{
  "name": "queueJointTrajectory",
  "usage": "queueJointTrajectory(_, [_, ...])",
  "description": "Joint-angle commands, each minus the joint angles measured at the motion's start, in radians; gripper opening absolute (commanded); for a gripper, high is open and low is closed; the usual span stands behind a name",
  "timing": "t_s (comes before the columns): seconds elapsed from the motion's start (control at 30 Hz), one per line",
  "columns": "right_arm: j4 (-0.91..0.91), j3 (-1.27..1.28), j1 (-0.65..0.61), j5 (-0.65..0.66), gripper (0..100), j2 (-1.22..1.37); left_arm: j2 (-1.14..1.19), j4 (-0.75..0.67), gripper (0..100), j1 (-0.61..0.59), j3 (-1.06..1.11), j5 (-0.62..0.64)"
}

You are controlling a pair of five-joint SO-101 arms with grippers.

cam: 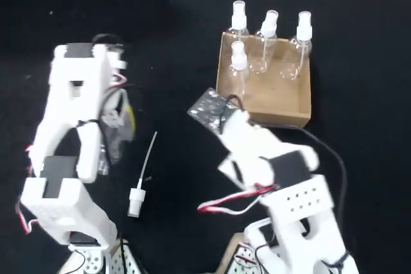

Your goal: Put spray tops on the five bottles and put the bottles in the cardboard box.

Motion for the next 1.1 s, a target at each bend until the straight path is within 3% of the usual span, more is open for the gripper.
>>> queueJointTrajectory(0.0, [0.051,-0.073,0.206,0.222,24.3,-0.001,-0.009,0.026,3,0.188,0.022,-0.143])
queueJointTrajectory(0.3, [0.051,-0.024,0.634,0.548,24.3,-0.001,-0.009,0.003,3,0.662,0.101,-0.190])
queueJointTrajectory(0.47, [0.046,0.035,0.773,0.687,24.3,-0.001,0.003,-0.114,3,0.820,0.108,-0.186])
queueJointTrajectory(0.63, [0.040,0.067,0.816,0.756,24.3,-0.001,-0.005,-0.127,15,0.828,0.101,-0.190])
queueJointTrajectory(0.8, [-0.015,0.105,0.813,0.756,24.3,-0.001,-0.008,-0.112,31,0.722,0.099,-0.190])
queueJointTrajectory(1.07, [-0.028,0.147,0.758,0.753,24.4,-0.001,-0.008,0.025,33,0.642,-0.033,-0.190])
